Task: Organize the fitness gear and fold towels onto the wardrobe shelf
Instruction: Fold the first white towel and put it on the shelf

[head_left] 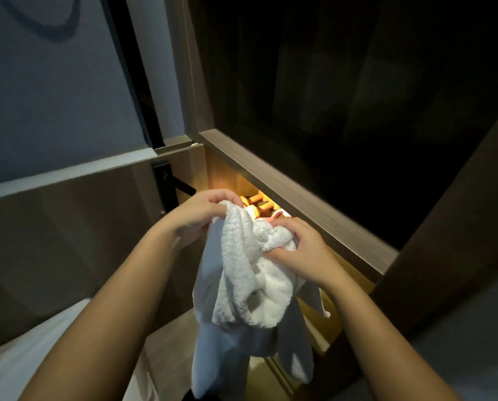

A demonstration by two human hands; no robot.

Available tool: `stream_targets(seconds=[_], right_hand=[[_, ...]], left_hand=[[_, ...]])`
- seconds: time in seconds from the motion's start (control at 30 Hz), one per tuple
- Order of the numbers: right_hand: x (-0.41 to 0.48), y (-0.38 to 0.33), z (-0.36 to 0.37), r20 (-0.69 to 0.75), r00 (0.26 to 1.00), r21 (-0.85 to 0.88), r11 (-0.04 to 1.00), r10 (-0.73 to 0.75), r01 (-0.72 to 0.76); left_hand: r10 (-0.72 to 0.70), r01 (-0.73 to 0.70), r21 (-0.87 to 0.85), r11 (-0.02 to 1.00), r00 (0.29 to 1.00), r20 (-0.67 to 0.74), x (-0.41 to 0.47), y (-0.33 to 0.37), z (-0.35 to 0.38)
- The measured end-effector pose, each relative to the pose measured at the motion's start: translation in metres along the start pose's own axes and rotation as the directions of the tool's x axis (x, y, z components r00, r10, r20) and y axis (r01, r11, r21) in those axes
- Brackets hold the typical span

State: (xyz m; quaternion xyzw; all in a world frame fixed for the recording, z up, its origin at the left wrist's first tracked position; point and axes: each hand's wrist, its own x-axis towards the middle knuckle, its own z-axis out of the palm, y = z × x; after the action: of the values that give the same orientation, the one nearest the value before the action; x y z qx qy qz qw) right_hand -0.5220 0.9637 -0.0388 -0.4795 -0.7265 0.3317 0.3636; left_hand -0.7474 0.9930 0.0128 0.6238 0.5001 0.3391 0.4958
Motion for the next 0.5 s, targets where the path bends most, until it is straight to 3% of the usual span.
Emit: stream_targets(seconds=[0.13,0.3,0.5], right_hand=[[0.039,0.005,0.025,-0.077,0.994,-0.016,0.997,0.076,-0.078],[0.064,0.005,0.061,-0.211,0.961,0.027,0.984,0.179,-0.177],[0.059,0.013,0.084,-0.317,0.896,0.132,0.95,0.311,-0.283]], left_hand=[[-0.034,0.031,0.016,0.999,0.982,0.185,0.057,-0.019,-0.035],[-0.139,0.153,0.0,0.988,0.896,0.422,0.104,-0.028,-0.064],[-0.214,0.345,-0.192,0.919,0.844,0.492,0.123,-0.051,-0.052]])
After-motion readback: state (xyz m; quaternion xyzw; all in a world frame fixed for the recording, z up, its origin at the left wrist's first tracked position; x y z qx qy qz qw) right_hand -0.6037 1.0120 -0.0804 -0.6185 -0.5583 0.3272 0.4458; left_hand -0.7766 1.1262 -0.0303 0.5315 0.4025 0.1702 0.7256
